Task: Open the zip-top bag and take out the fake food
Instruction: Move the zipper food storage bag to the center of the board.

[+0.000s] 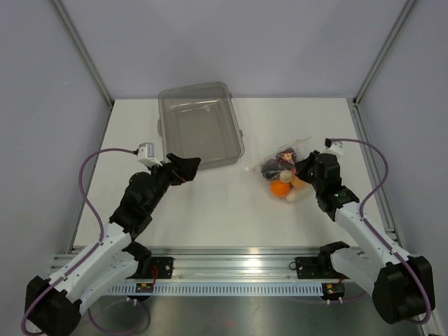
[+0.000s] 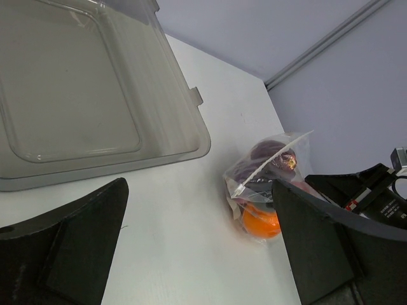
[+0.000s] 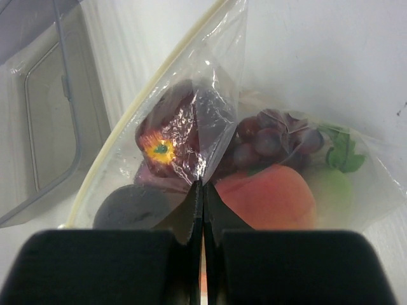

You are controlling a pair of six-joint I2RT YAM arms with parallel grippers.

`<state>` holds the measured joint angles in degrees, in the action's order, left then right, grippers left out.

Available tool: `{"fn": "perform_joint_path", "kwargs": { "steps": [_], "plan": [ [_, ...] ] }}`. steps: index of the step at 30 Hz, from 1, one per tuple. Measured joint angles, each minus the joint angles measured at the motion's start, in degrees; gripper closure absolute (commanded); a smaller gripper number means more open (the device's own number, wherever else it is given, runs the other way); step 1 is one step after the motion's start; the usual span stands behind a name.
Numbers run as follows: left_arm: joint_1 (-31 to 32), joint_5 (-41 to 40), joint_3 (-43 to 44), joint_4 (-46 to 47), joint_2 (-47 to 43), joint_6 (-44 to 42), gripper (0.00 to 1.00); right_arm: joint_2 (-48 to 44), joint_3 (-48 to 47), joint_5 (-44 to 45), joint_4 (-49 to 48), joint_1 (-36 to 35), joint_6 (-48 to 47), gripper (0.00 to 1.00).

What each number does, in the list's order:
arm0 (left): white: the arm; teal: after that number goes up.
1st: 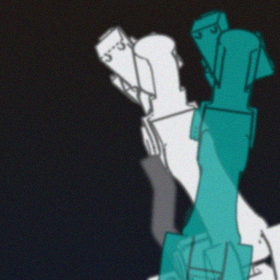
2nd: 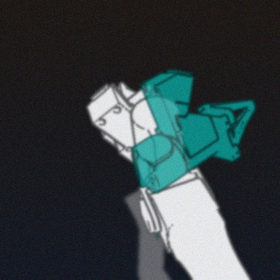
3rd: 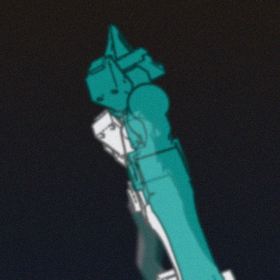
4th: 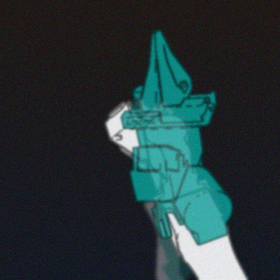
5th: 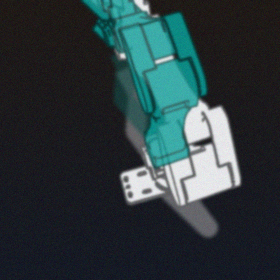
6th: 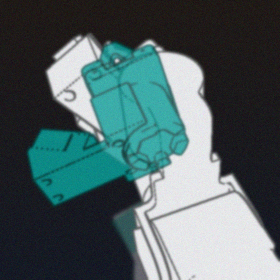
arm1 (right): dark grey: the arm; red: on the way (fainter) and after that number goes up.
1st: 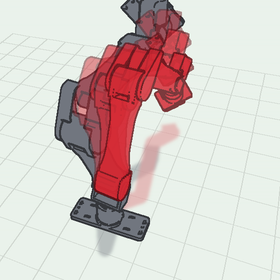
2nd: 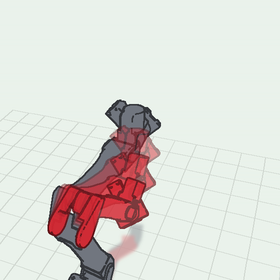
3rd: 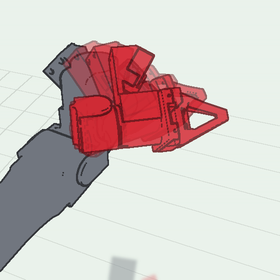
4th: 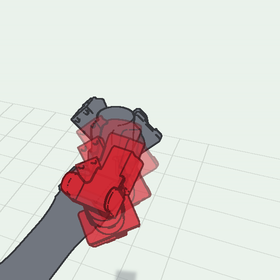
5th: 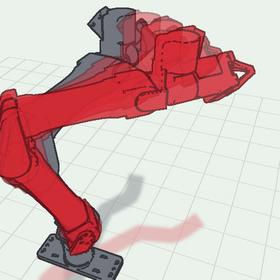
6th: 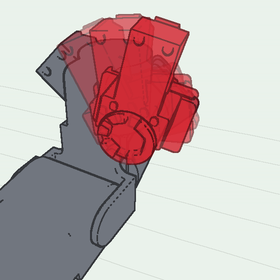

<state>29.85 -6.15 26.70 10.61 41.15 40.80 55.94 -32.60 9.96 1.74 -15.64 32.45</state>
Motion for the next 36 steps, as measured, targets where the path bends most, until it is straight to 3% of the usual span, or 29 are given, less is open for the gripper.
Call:
{"fn": "perform_joint_path", "kwargs": {
  "steps": [8,19,21,27,36],
  "plan": [
    [7.13,-1.33,-5.84,9.7,6.4,0.92,0.03,-5.29,4.59,0.48,0.59,0.0,2.4,0.96],
    [11.37,-2.23,-4.55,17.57,13.27,-3.72,0.01,-5.77,4.74,0.5,0.76,0.0,3.48,0.64],
    [11.41,-2.21,-3.89,18.53,15.04,-3.98,0.01,-6.62,4.74,0.55,1.16,-0.02,3.52,0.62],
    [11.45,-1.97,-3.56,20.33,17.03,-5.42,0.01,-8.22,4.74,0.83,1.92,-0.02,3.63,0.38],
    [11.45,-1.53,-3.56,22.71,17.09,-6.95,0.01,-11.41,4.63,1.11,4.39,-0.02,3.1,0.3]
  ]
}}
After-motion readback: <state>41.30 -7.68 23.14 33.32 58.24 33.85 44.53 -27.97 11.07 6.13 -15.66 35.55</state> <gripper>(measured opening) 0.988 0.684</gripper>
